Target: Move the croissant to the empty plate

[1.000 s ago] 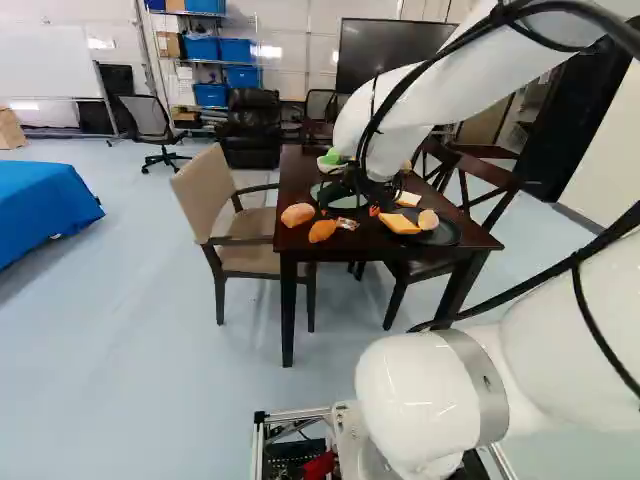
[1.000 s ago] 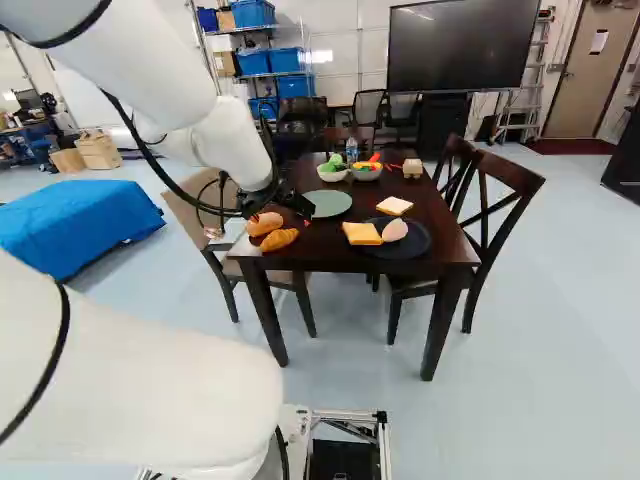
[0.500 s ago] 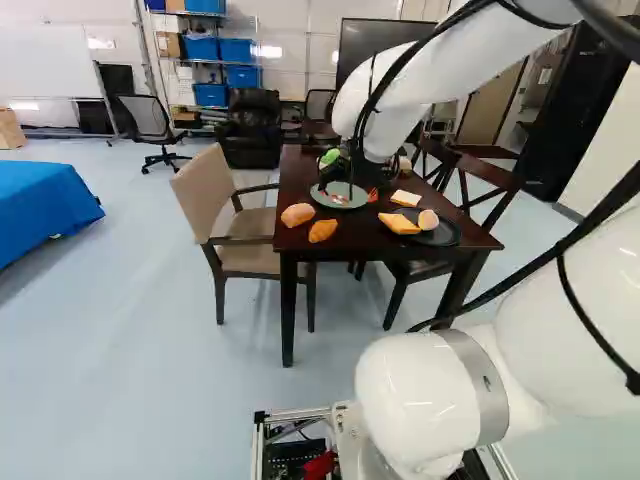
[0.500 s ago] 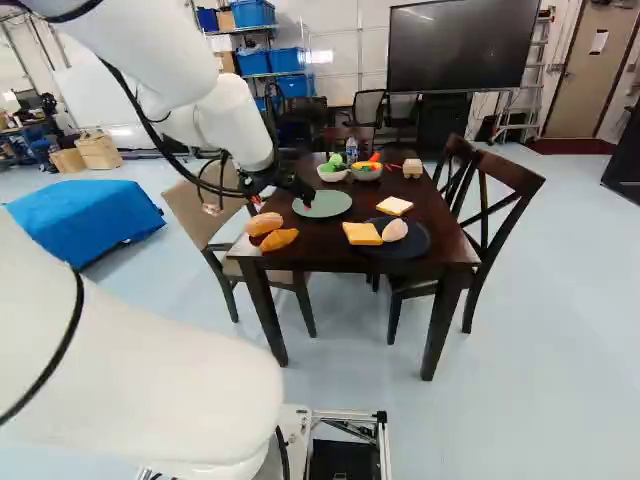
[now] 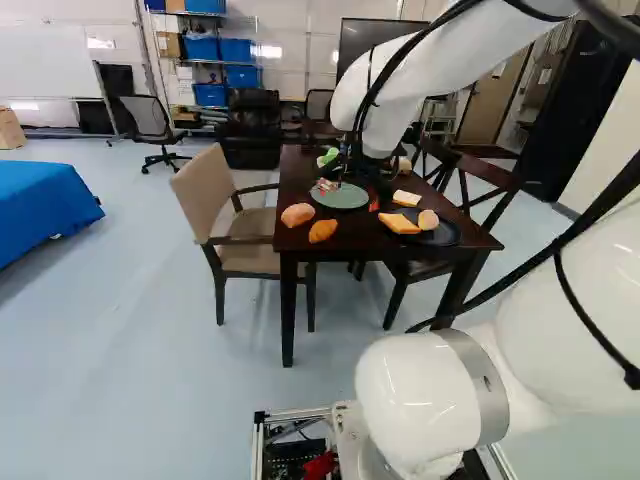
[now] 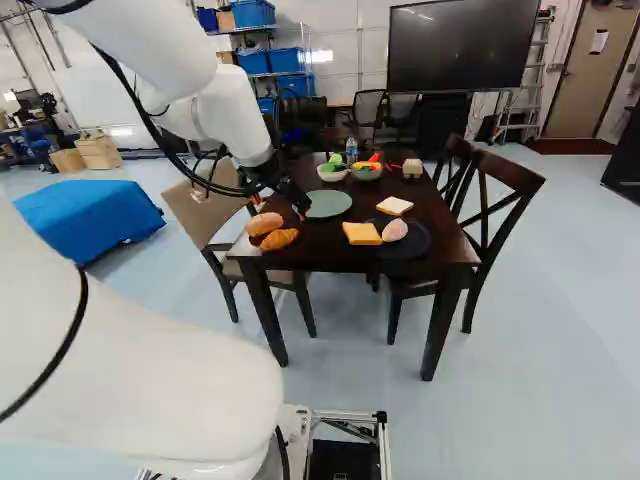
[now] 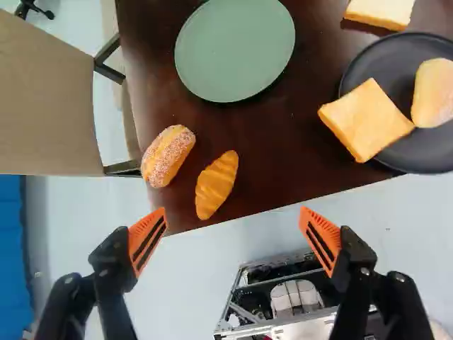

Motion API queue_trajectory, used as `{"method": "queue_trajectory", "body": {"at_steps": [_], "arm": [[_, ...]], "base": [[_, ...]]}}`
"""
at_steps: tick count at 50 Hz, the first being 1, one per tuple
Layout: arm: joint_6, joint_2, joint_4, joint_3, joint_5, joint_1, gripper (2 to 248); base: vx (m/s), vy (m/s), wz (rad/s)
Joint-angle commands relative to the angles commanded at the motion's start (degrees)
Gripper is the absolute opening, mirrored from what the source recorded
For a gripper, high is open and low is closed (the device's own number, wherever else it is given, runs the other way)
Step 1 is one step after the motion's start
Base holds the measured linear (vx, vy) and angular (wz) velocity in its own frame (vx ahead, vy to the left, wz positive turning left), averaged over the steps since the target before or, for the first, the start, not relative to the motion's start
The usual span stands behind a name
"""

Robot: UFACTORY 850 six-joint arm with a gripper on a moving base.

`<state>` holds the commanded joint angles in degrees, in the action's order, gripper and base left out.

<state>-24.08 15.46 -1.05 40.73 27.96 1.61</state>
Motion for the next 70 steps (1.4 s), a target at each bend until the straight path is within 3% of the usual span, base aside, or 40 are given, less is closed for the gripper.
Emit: {"method": "queue_trajectory", "body": {"at_steps": [16,36,47,70], "arm": [[-9.63,-1.69,1.28,1.43,3.59,-0.03,247],[-9.75,-7.11,3.6,6.22,8.3,0.32,247],[-14.62,-10.69,4.02,9.57,10.41,1.0,247],[-14.62,-17.3,4.02,15.76,14.08,3.81,247]], "base": [[0.0,0.0,0.0],[0.0,0.0,0.0],[0.0,0.0,0.0],[0.0,0.0,0.0]]}}
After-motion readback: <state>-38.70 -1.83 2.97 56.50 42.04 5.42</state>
